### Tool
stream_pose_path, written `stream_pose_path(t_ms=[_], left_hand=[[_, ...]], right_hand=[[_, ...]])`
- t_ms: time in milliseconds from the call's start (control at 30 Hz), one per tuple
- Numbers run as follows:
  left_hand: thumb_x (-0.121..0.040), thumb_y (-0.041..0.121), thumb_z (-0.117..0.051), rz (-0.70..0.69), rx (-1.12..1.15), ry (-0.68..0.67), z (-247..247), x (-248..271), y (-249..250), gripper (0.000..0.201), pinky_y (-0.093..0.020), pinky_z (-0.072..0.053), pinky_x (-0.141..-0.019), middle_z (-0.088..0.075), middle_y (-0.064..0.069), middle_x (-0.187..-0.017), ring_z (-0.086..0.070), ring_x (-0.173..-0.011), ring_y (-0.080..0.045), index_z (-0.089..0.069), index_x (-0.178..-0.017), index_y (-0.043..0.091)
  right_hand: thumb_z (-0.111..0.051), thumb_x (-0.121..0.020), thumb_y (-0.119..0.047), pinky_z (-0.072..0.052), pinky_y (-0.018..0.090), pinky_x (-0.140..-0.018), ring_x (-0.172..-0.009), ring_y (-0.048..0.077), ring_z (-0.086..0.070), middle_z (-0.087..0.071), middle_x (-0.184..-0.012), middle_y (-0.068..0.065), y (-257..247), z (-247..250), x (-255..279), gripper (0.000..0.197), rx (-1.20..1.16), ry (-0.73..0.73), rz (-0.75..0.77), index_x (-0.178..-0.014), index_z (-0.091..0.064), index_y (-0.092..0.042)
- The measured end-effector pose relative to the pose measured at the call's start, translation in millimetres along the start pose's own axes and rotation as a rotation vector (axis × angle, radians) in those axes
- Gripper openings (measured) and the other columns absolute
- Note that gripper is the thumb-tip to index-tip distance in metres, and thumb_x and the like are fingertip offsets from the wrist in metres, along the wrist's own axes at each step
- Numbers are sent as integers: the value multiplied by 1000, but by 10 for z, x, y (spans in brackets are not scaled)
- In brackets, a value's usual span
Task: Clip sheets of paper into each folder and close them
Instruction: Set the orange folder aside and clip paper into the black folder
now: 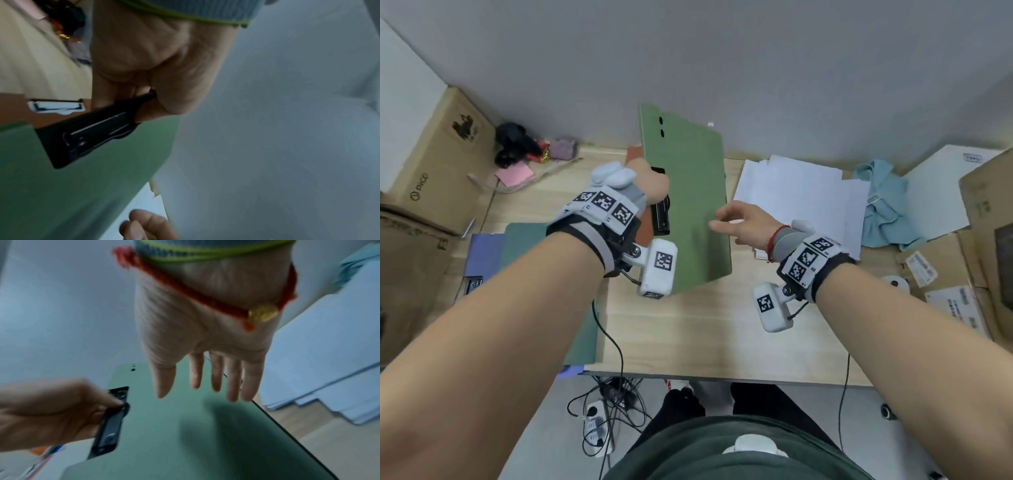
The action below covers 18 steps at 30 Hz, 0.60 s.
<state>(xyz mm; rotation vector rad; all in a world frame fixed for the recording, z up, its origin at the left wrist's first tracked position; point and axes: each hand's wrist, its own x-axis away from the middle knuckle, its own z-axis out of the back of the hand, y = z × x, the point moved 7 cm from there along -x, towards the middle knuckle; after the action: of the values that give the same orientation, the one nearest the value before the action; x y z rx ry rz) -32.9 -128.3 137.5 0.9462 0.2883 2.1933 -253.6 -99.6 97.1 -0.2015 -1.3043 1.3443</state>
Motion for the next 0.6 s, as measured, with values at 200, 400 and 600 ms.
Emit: stream_pose_path(t_ms=[200, 400, 600], left_hand=[[-94, 5, -59, -9, 234, -320, -605, 35, -311, 23, -43, -59, -76, -67, -17, -112, -67, -95, -30, -57, -115, -4], [-90, 0, -59, 98, 235, -373, -1151, 60, -857, 21, -49, -60, -78, -67, -22, -110, -67, -95, -35, -60, -110, -6], [-92, 7, -57, 40, -15, -407, -1557, 24, -1213, 9, -48, -60, -85, -61, -14, -102, -68, -97, -33, -52, -98, 9]], right_hand=[[-77, -75, -46, -50, 29, -84, -106, 18, -63, -60, -131, 1, 909, 273, -17, 80, -136, 136, -289, -140, -41, -17], [-73, -84, -36, -52, 35, -85, -110, 21, -62, -62, -126, 3, 1401, 168, 145, 69, -180, 79, -455, -142, -40, -18], [-73, -85, -24, -48, 27, -66, -90, 17, -63, -65, -109, 2, 1681, 70, 232, 56, -152, 52, -509, -134, -45, -20]])
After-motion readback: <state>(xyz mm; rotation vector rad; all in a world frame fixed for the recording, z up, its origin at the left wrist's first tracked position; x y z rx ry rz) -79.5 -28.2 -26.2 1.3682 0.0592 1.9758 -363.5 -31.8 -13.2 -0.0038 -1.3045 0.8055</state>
